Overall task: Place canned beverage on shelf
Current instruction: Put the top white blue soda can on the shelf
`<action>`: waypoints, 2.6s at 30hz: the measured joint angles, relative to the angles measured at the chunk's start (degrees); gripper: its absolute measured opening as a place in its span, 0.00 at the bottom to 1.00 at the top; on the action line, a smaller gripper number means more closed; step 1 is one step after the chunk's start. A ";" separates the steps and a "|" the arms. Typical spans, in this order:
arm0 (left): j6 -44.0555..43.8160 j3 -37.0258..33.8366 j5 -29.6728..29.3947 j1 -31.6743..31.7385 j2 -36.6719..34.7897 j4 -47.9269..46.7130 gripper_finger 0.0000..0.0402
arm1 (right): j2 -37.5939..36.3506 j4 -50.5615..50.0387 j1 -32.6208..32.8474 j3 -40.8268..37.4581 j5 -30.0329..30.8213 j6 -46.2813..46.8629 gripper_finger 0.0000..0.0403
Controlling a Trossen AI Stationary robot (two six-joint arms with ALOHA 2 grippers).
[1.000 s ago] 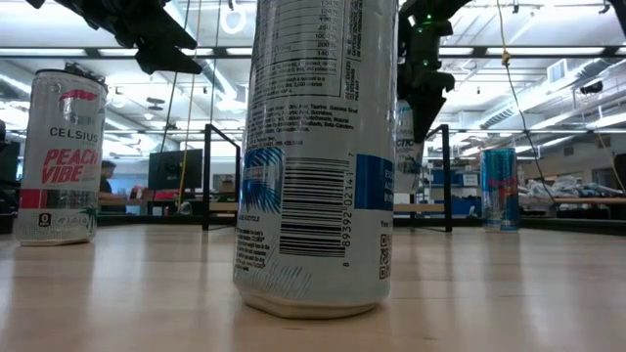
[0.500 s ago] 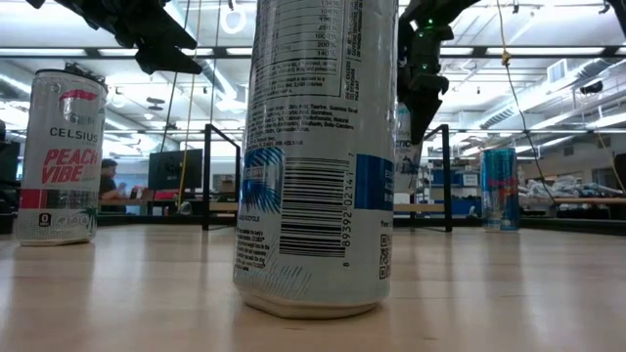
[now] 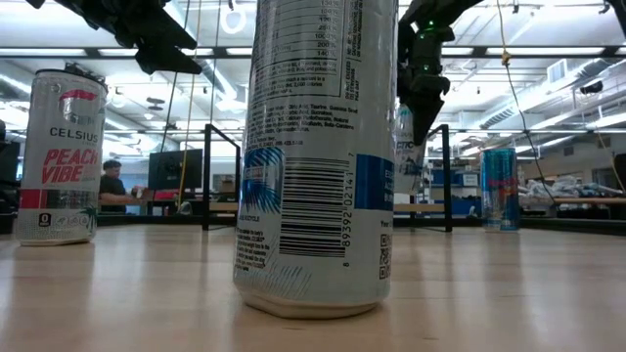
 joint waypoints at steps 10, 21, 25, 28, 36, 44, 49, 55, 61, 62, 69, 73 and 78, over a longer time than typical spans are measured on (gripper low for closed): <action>0.02 0.00 0.01 0.00 0.00 0.00 0.78 | 0.02 -0.08 0.28 -1.48 3.29 -0.05 0.72; 0.00 0.00 0.01 0.00 0.00 0.00 0.78 | 0.02 0.92 0.63 -1.52 1.57 0.00 0.72; 0.02 0.00 0.01 0.02 0.00 0.00 0.78 | 0.02 1.10 1.09 -1.52 1.94 -0.01 0.72; 0.02 0.00 -0.01 0.01 0.00 0.00 0.78 | 0.02 1.52 1.41 -1.52 2.05 0.00 0.72; 0.02 0.00 0.01 0.00 0.00 -0.02 0.78 | 0.02 2.09 1.55 -1.55 2.03 0.00 0.72; 0.00 0.00 -0.01 0.00 0.02 0.00 0.78 | -0.02 3.56 1.55 -1.55 2.04 0.03 0.80; 0.02 0.00 0.00 0.02 0.02 -0.01 0.78 | -0.02 3.72 1.55 -1.55 2.04 0.02 0.84; 0.02 0.00 -0.01 0.02 0.02 0.00 0.78 | -0.02 3.81 1.55 -1.55 3.48 0.67 0.84; 0.02 0.00 0.01 0.02 0.02 0.00 0.78 | -0.02 3.25 1.55 -1.55 3.50 7.90 0.85; 0.02 0.00 -0.01 0.02 0.02 0.00 0.78 | -0.02 2.78 1.55 -1.55 3.50 8.78 0.85; 0.02 0.00 0.00 0.02 0.02 0.00 0.78 | -0.02 -1.52 1.69 -1.50 3.37 10.48 0.85; 0.02 0.00 0.01 0.00 0.02 0.00 0.78 | -0.02 -2.34 1.88 -1.50 3.28 12.97 0.85; 0.02 0.00 -0.01 0.01 0.02 0.00 0.78 | 0.02 -2.41 2.25 1.07 3.52 13.69 0.85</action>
